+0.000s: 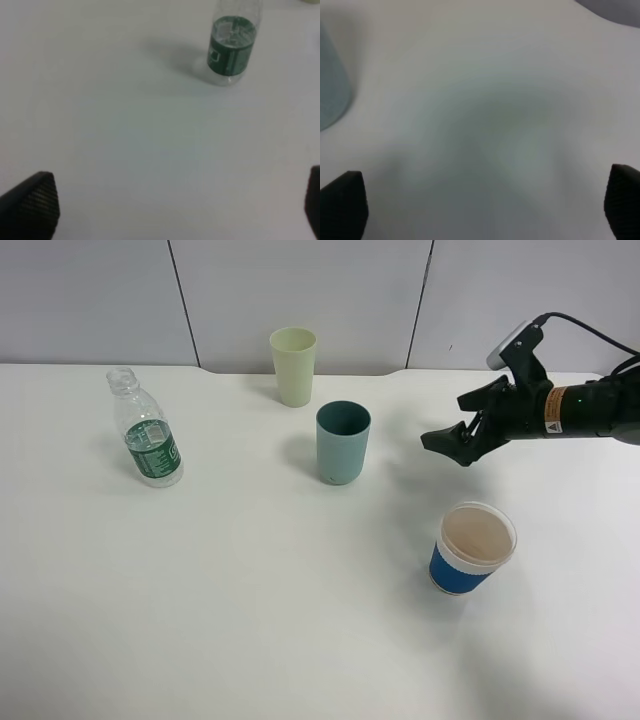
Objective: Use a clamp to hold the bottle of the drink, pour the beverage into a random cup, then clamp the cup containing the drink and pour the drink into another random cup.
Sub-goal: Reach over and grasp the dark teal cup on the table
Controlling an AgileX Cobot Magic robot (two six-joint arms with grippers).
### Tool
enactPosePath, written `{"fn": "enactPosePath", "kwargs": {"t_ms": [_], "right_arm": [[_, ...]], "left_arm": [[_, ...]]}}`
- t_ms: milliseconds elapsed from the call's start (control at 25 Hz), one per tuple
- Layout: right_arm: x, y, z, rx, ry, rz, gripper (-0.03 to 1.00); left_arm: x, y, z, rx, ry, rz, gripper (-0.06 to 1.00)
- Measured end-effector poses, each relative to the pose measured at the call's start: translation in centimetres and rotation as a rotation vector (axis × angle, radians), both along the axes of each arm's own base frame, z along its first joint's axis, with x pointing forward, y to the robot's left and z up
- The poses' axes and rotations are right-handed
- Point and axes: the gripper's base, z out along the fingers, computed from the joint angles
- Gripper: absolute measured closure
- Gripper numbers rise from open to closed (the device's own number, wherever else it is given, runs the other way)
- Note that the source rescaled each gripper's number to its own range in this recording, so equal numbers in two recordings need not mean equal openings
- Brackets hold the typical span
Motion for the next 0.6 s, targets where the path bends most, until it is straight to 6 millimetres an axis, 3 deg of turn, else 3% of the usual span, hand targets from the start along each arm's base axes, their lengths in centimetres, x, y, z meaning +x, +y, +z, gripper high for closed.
{"fn": "enactPosePath", "kwargs": {"t_ms": [320,600], "right_arm": [[1.8,1.0,0.3,0.091,0.028,0.185,0.17],[1.4,1.0,-1.3,0.047,0.079,0.258,0.17]], "left_arm": [[0.0,0.0,0.0,0.0,0.0,0.0,-0.06],[0.0,0.0,0.0,0.0,0.0,0.0,-0.06]]}}
